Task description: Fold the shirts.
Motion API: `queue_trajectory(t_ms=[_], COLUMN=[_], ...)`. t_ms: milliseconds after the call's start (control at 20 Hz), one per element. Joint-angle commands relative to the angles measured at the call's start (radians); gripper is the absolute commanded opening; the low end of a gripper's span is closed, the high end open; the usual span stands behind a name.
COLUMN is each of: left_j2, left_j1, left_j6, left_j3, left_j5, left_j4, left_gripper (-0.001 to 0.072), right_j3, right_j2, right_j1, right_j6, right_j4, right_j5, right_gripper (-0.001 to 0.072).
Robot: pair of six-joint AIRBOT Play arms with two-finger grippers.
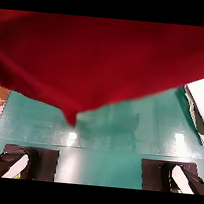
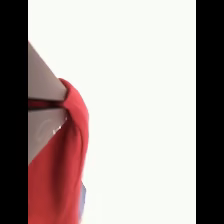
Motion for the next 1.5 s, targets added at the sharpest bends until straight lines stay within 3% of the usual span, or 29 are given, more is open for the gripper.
queue_trajectory(t_ms=[0, 300, 600, 700, 950, 1150, 1300, 1450], left_j2=[-0.001, -0.083, -0.454, -0.575, -0.729, -0.769, -0.775, -0.775], left_j1=[0.000, 0.000, 0.000, 0.000, 0.000, 0.000, 0.000, 0.000], left_j6=[-0.010, 0.013, 0.059, 0.070, 0.265, 0.354, 0.421, 0.454], left_j3=[-0.031, -0.564, -0.771, -0.771, -0.770, -0.764, -0.764, -0.764], left_j5=[-0.050, -0.134, -0.150, -0.048, 0.305, 0.440, 0.389, 0.213], left_j4=[-0.022, -0.013, -0.014, -0.019, -0.214, -0.251, -0.246, -0.143], left_gripper=[0.0025, 0.0026, 0.0026, 0.0027, 0.0026, 0.0026, 0.0026, 0.0025], right_j3=[-0.029, -0.211, -0.424, -0.444, -0.293, -0.138, -0.114, -0.114], right_j2=[0.010, -0.208, -0.582, -0.697, -0.902, -0.988, -1.008, -1.004], right_j1=[-0.031, 0.010, 0.161, 0.200, 0.259, 0.272, 0.271, 0.286], right_j6=[0.015, 0.040, 0.091, 0.096, 0.096, 0.095, 0.095, 0.095], right_j4=[-0.001, -0.003, -0.009, -0.037, -0.053, -0.054, -0.065, -0.214], right_j5=[0.031, 0.201, 0.179, 0.095, -0.132, -0.182, -0.154, -0.024], right_gripper=[0.0018, 0.0018, 0.0018, 0.0018, 0.0018, 0.0018, 0.0018, 0.0018])
